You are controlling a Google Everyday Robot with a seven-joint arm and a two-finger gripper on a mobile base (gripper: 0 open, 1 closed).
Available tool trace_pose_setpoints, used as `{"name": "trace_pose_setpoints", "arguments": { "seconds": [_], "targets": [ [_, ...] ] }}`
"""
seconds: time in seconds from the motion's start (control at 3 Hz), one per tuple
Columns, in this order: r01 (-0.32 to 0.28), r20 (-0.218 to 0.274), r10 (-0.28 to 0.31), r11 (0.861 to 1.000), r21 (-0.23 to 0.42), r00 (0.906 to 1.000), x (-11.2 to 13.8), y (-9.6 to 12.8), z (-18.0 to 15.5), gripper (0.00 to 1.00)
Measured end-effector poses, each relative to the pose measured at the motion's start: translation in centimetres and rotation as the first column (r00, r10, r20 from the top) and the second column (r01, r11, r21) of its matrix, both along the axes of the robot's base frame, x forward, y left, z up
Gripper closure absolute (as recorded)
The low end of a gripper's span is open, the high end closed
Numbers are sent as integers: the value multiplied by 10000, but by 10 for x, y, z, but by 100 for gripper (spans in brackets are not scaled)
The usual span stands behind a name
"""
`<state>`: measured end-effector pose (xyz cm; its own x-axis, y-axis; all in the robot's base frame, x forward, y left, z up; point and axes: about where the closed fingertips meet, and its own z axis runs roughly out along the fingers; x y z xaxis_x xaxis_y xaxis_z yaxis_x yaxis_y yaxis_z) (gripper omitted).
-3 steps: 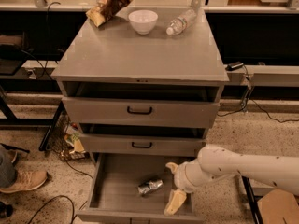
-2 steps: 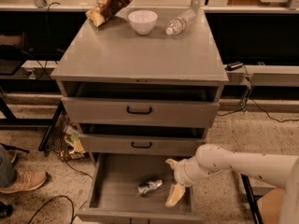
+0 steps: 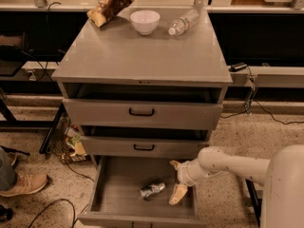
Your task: Pick redbull can from bottom drawer and place on counter
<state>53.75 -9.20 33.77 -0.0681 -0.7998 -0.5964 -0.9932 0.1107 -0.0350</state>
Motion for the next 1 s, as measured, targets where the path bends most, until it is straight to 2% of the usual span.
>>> {"name": "trace_pose_setpoints", "arguments": {
  "seconds": [0.33, 1.0],
  "targets": [
    [108, -167, -110, 9999, -114, 9998, 3, -5, -26, 0],
    [703, 191, -701, 9975, -91, 9974, 17, -19, -86, 0]
  ]
}}
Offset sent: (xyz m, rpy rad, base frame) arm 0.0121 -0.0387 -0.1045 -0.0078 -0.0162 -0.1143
